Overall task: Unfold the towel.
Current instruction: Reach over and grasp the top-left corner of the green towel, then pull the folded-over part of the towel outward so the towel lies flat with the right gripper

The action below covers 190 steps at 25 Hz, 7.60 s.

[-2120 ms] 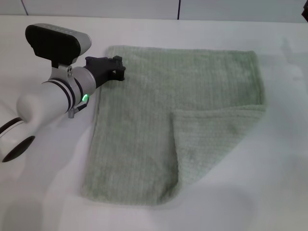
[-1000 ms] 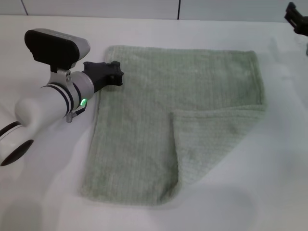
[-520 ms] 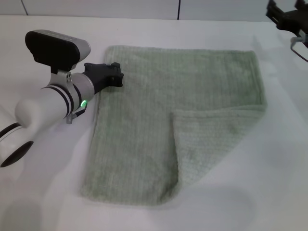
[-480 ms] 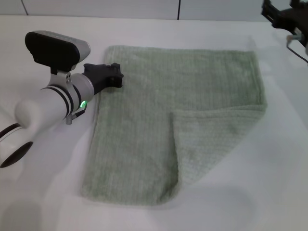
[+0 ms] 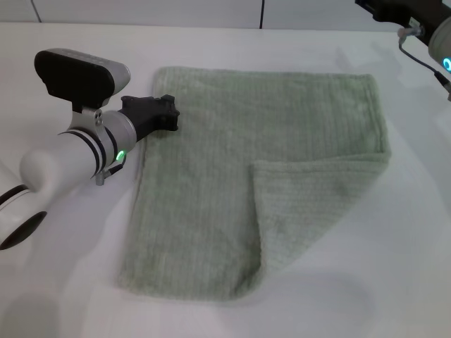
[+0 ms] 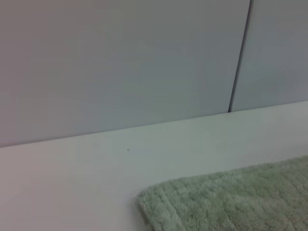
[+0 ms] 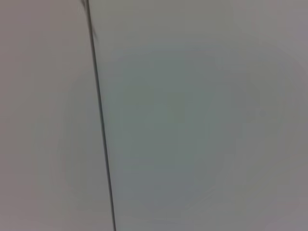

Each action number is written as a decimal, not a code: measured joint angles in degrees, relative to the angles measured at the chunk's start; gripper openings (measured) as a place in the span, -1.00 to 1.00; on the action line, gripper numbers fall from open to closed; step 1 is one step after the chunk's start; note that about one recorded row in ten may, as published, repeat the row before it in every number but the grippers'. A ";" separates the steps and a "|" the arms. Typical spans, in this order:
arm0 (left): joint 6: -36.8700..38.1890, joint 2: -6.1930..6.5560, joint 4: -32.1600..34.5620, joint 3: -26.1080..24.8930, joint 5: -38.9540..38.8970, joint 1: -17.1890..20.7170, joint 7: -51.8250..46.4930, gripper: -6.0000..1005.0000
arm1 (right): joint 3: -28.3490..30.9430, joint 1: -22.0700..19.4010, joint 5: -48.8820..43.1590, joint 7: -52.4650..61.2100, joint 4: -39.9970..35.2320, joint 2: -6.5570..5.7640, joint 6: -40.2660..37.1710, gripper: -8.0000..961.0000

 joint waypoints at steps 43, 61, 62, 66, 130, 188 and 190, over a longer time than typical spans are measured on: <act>-0.64 0.18 1.50 -0.01 0.11 0.56 0.00 -0.99 | 26.70 12.77 35.91 -46.78 16.80 0.77 75.28 0.58; -1.13 0.17 2.16 0.00 0.11 0.76 0.00 -0.99 | 27.73 19.61 40.52 -53.44 7.86 1.23 89.16 0.58; -1.13 0.17 2.15 0.00 0.12 0.79 0.00 -0.99 | 27.73 19.77 40.53 -53.65 7.29 1.22 89.37 0.58; -1.21 0.17 2.16 -0.01 0.26 0.88 0.00 -0.99 | 27.43 20.02 40.54 -54.04 5.81 1.22 89.62 0.58; -1.30 0.18 2.52 0.00 0.33 1.09 0.00 -0.99 | 21.87 28.18 37.51 -63.33 -14.25 4.74 78.63 0.58; -1.30 0.17 3.56 0.69 -0.03 1.97 0.00 -0.99 | 18.98 29.50 35.49 -60.89 -16.18 5.57 75.51 -0.57; -1.30 0.17 3.57 0.70 -0.03 1.96 0.00 -0.99 | 18.98 29.56 35.48 -60.86 -16.40 5.59 75.52 -0.57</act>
